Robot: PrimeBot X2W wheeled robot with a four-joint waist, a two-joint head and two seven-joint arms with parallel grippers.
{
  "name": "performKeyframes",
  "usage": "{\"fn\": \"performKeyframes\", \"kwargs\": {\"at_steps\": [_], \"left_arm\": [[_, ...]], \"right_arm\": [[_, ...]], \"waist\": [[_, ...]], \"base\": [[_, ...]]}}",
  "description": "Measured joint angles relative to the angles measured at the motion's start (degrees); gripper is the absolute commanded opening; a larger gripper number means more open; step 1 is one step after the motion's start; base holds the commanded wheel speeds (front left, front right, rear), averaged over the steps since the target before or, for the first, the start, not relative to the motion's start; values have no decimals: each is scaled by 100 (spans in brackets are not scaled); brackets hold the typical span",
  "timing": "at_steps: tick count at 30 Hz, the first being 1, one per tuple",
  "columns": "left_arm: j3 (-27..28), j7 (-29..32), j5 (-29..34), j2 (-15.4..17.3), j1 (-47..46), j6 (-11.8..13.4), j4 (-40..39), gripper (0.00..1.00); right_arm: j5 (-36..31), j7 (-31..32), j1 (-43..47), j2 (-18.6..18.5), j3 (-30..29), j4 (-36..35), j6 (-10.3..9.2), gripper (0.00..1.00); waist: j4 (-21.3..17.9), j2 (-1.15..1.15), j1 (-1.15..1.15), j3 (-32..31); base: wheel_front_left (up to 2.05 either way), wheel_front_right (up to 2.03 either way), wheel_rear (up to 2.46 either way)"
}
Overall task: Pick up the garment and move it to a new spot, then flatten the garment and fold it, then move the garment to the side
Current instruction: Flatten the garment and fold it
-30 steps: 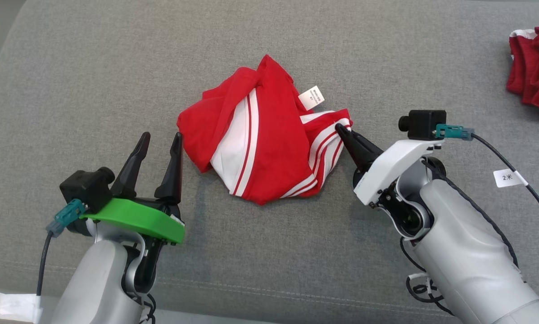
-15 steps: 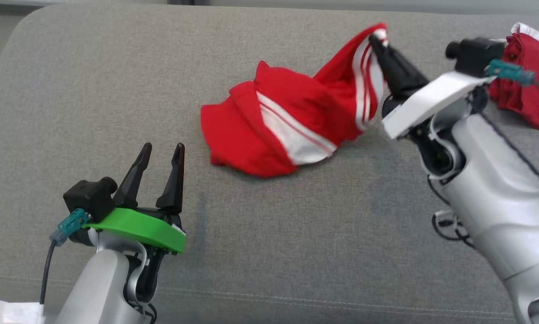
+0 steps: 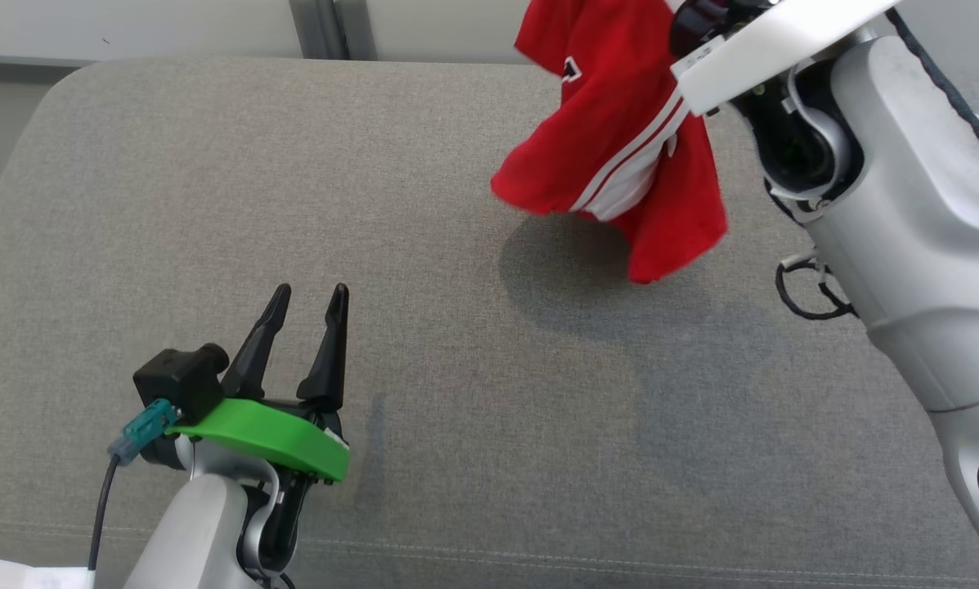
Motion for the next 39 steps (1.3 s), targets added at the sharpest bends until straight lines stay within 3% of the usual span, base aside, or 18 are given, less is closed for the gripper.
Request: {"fn": "performKeyframes", "kwargs": {"at_steps": [4,8,12,17,24,31,39], "left_arm": [[100,1,-1,5,167,0,13,100],[168,0,0,13,196,0,23,100],[138,1,8,30,196,0,26,100],[90,1,42,53,197,0,26,100],[127,0,58,200,202,0,32,100],[-165,22,101,264,95,0,32,100],[-483,480,261,305,-666,0,67,100]], "right_arm": [[190,115,344,-86,433,56,4,0],[261,286,977,-411,635,270,4,0],[303,287,1307,-749,572,368,4,0],[371,48,1880,-1145,48,437,-10,0],[623,-188,2546,-1414,-664,341,-318,0],[656,-226,3260,-1470,-853,157,-498,0],[407,-235,3572,-1651,-1099,8,-877,0]], "waist": [[-54,0,0,-4],[-163,0,0,4],[-266,0,0,9],[-445,0,0,10],[-763,0,0,21],[-1166,0,0,61],[-1649,0,0,217]], "base": [[0,0,0],[0,0,0],[0,0,0],[0,0,0],[0,0,0],[0,0,0],[0,0,0]]}}
